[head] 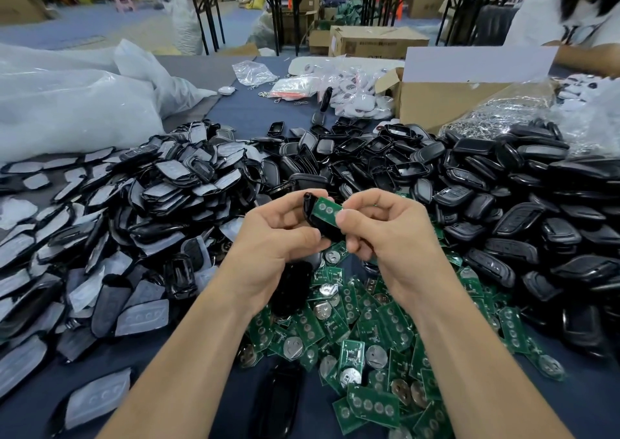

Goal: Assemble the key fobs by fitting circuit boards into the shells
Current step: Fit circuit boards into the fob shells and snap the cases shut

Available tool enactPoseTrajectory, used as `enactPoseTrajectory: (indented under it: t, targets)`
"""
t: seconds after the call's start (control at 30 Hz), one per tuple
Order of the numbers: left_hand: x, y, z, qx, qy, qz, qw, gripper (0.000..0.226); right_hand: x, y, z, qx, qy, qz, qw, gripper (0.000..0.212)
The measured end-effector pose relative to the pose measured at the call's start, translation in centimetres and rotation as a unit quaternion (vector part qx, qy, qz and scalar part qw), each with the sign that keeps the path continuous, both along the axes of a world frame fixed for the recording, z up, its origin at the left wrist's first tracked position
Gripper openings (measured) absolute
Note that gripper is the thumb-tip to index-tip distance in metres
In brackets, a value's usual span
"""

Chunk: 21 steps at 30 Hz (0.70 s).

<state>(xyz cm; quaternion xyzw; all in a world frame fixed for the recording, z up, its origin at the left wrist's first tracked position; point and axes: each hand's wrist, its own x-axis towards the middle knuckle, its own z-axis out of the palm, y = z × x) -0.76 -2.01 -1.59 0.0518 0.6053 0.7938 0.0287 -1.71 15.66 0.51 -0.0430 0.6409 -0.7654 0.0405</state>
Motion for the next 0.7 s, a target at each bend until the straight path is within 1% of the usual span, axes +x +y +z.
enactPoseTrajectory:
  t: [0.1,0.2,0.33,0.4,0.57,0.7]
  targets:
    - [0.01,0.01,0.02,-0.010,-0.005,-0.002,1.000,0.047,-0.09,0.01,-0.03,-0.014,0.006,-0.008,1.000,0.018]
    - [0.07,0.06,0.11,0.001,-0.007,-0.003,1.000,0.048,-0.07,-0.06,-0.04,-0.010,0.012,-0.010,1.000,0.017]
    - [0.07,0.20,0.15,0.010,-0.006,-0.003,1.000,0.049,-0.19,0.06,-0.04,-0.027,-0.005,-0.014,1.000,0.026]
    - [0.10,0.20,0.17,0.017,-0.005,-0.005,1.000,0.051,-0.18,-0.04,-0.03,-0.030,-0.012,-0.013,0.999,0.026]
    - [0.21,0.31,0.18,0.015,0.000,-0.001,1.000,0.051,-0.10,-0.26,-0.10,0.008,0.001,-0.031,0.999,0.026]
    - [0.27,0.33,0.11,-0.007,-0.001,0.004,1.000,0.050,-0.18,-0.42,-0.42,0.076,0.014,-0.069,0.995,0.021]
